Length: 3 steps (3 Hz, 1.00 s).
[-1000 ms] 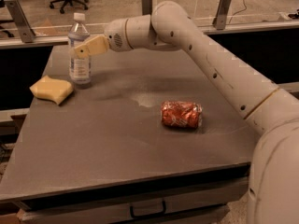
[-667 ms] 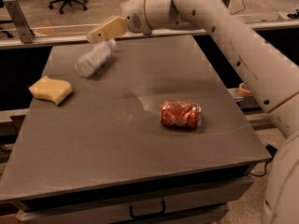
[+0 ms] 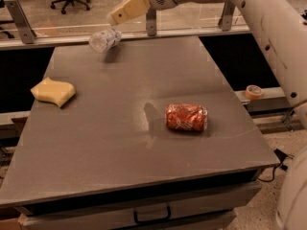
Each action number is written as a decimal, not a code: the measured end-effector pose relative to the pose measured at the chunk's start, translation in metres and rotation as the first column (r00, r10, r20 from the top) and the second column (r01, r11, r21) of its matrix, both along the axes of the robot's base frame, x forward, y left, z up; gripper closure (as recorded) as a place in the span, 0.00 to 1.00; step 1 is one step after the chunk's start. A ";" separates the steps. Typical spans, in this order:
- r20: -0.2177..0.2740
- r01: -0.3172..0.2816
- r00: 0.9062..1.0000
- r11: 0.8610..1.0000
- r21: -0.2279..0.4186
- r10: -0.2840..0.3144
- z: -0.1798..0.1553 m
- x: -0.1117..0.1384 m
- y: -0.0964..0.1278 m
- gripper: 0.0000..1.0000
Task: Move blue plastic bottle near sponge
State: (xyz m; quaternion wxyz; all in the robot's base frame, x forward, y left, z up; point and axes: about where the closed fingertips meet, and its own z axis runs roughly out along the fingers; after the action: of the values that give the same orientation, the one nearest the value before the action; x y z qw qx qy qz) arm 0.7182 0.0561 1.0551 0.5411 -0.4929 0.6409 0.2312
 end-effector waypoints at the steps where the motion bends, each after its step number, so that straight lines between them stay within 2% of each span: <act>1: 0.000 -0.008 1.000 1.000 -0.013 0.008 -0.005 0.008 0.000 0.00; 3: -0.035 -0.040 0.999 0.998 -0.048 0.039 -0.025 0.020 0.012 0.00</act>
Offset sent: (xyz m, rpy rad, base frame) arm 0.0241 0.0027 -0.0192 -0.0476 0.0254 0.0244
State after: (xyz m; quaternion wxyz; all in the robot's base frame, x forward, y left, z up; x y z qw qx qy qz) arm 0.7386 0.0685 1.0305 0.5132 -0.5145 0.6457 0.2345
